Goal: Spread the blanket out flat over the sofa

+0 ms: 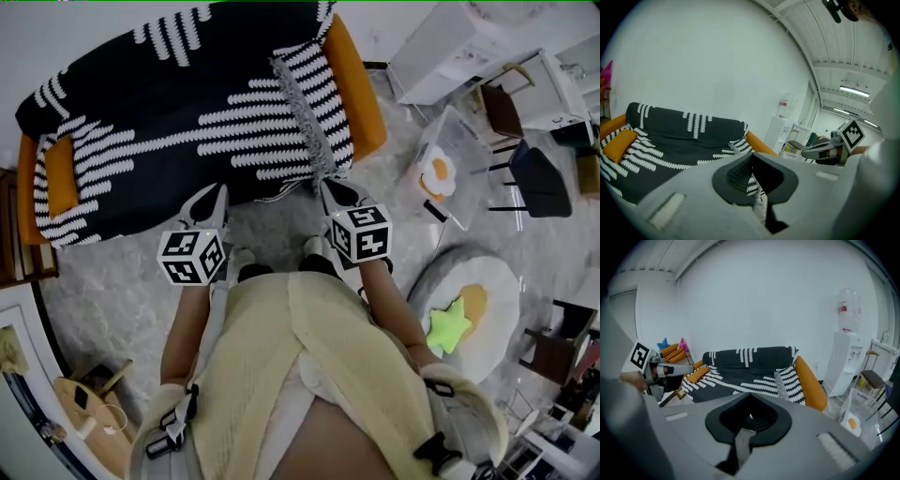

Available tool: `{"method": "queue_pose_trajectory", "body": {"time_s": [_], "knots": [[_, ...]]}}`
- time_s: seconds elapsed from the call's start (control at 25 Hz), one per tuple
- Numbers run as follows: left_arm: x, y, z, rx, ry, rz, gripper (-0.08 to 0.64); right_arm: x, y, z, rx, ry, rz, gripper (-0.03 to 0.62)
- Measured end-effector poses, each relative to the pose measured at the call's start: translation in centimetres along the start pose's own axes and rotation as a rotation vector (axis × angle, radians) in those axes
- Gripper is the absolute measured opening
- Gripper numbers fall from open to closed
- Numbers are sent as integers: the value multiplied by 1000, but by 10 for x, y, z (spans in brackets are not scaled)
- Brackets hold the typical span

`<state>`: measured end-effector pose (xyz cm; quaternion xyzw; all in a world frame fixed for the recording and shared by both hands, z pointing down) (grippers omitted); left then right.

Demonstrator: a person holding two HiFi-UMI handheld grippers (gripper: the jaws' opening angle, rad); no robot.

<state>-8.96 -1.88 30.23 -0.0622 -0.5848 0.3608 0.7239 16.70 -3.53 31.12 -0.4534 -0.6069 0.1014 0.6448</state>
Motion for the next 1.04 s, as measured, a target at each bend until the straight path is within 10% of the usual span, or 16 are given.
{"method": "queue_pose_trajectory", "body": {"time_s": [1.04], "knots": [[-13, -8, -3, -17, 45, -34, 3, -15, -1, -5, -44, -63, -47, 5]]}}
Point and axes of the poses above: the fingertips, and each gripper's own axes: y backward along the fingers, z to its left, x out of its underside, the point moved 6 cm from there along y, backward along the fingers, and after that the axes turned 7 degrees about z, right-handed, at the moved point
